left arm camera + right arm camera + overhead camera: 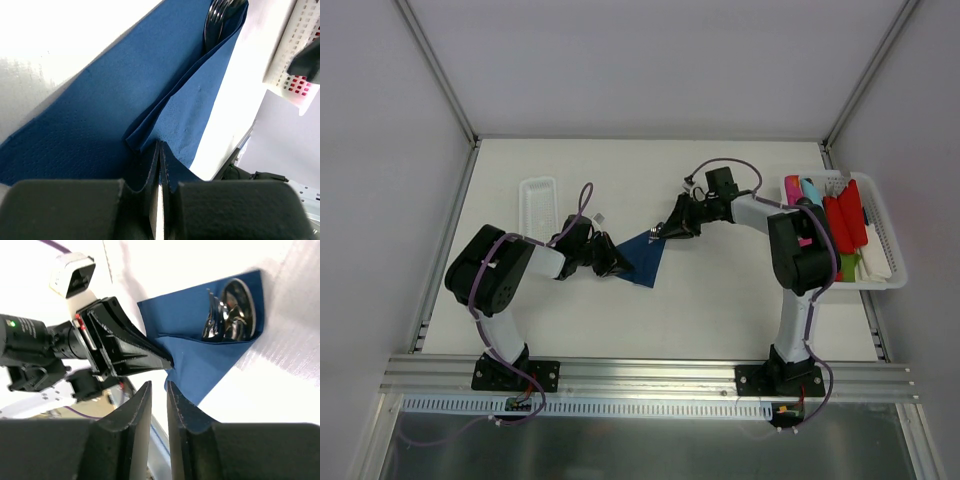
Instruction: Place the utensils on the paper napkin and roll it up
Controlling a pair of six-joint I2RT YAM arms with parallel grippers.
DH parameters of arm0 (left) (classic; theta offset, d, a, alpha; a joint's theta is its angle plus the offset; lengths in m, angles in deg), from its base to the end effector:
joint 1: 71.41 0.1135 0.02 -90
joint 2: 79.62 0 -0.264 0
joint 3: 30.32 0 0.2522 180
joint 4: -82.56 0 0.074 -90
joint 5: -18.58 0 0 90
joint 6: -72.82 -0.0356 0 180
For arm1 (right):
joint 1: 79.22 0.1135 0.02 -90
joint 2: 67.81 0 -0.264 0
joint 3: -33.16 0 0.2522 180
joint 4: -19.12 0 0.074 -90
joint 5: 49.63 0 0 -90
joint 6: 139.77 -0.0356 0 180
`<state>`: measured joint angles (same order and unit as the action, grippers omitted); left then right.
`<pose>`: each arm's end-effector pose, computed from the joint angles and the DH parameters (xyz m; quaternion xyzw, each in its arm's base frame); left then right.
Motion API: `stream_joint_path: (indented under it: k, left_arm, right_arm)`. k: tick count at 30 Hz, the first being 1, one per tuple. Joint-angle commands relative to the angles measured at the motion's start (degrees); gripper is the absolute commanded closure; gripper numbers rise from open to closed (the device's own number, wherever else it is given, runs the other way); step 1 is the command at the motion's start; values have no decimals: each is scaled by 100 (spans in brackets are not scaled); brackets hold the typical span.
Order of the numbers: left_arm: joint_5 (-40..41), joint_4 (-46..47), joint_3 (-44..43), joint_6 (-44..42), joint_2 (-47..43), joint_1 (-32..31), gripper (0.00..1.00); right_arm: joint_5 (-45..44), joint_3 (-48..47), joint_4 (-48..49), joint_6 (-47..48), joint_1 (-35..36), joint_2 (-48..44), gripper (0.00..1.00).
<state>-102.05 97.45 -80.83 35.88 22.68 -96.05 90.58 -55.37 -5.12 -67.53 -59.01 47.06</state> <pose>0.2796 -0.1482 0.1105 -0.0973 0.8654 -0.4544 0.1875 0.3833 0.1702 0.1664 -0.1613 0.8492 0.4770 0.1588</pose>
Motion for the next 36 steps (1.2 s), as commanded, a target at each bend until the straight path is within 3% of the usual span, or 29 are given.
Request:
stream_joint_path:
  k: [1,7,21,29,36]
  left_arm:
    - [400,-386,160,-111,281,47,100]
    - [418,-368,238,-94,273,47,100]
    - [418,-360,230,-94,281,56,100]
    - [409,-359,221,-94,299,56,100]
    - [400,-333,221,-103,299,56,100]
  right_arm:
    - [410,356,1030,-938,159,-97,79]
    - [542,656,1979,-1520,159,299,80]
    - [128,832,2269,-1862,194,844,83]
    - [243,910,2489,-2038,194,713,89]
    - [375,1016,2876,-2363,212,449,89]
